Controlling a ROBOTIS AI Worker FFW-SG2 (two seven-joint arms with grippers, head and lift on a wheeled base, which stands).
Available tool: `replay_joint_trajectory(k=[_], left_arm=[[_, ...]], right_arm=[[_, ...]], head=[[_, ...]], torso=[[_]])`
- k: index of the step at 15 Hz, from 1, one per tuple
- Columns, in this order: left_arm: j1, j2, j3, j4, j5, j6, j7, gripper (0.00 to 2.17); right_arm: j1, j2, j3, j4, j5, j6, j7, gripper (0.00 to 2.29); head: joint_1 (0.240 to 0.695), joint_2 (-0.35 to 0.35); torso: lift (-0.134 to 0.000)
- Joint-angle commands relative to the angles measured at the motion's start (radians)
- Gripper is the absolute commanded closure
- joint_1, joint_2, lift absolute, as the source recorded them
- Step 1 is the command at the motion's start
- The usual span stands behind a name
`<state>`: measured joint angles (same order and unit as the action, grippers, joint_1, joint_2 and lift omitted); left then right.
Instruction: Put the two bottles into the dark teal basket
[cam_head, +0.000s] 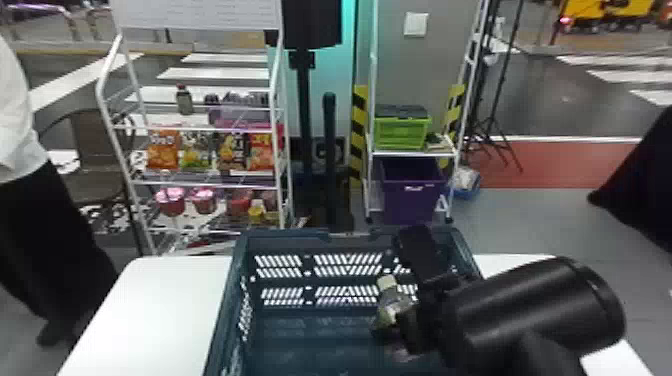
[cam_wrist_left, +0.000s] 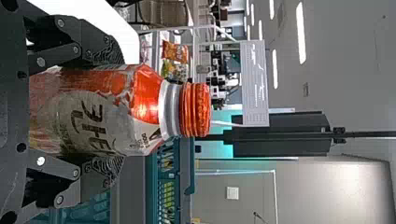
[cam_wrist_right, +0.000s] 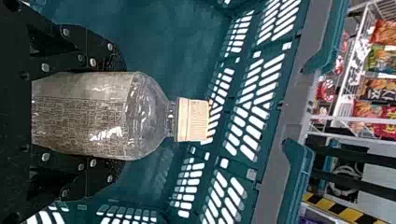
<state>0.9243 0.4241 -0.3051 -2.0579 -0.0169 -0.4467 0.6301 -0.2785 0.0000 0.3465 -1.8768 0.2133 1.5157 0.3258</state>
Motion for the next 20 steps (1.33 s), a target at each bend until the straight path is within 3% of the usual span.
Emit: replay_joint_trajectory(k=[1,2,3,7,11,13,15,17,20], left_arm=[[-0.001,-0.001,0.001,0.001,0.0,-0.005,0.0,2.15],[-0.001,-0.001,0.003,0.001,0.0,-0.005,0.0,2.15],[-0.001,-0.001,0.003,0.002,0.002,-0.005,0.0,2.15],[-0.002,-0.001,0.004,0.002,0.005,-0.005,-0.001,2.15],[-0.004,-0.001,0.009,0.004,0.008,-0.008,-0.001,2.15],[-0.01,0.001,0.009,0.002,0.012,-0.005,-0.003,2.15],[-0.018,0.001,0.008,-0.002,0.014,-0.005,-0.012,2.15],[-0.022,0.002,0.003,-0.005,0.012,-0.002,-0.012,2.15],[-0.025,0.001,0.001,0.001,0.012,0.001,-0.01,2.15]], right_arm=[[-0.001,0.001,0.002,0.008,-0.023,-0.01,-0.004,0.82],[-0.001,0.001,0.002,0.007,-0.023,-0.007,-0.004,0.29],[-0.001,0.001,-0.001,0.004,-0.023,-0.007,-0.004,0.0],[0.01,0.001,-0.009,-0.041,-0.025,-0.01,-0.004,0.0],[0.136,0.001,-0.06,-0.255,-0.054,-0.12,-0.004,0.0],[0.236,-0.041,-0.1,-0.369,-0.091,-0.228,-0.004,0.0],[0.361,-0.074,-0.138,-0.467,-0.1,-0.39,-0.016,0.0],[0.496,-0.086,-0.193,-0.53,-0.106,-0.568,-0.028,0.0],[0.754,-0.084,-0.316,-0.553,-0.164,-1.001,-0.028,0.0]], head=[[0.499,0.0],[0.499,0.0],[0.499,0.0],[0.499,0.0],[0.499,0.0],[0.499,0.0],[0.499,0.0],[0.499,0.0],[0.499,0.0]], torso=[[0.0],[0.0],[0.0],[0.0],[0.0],[0.0],[0.0],[0.0],[0.0]])
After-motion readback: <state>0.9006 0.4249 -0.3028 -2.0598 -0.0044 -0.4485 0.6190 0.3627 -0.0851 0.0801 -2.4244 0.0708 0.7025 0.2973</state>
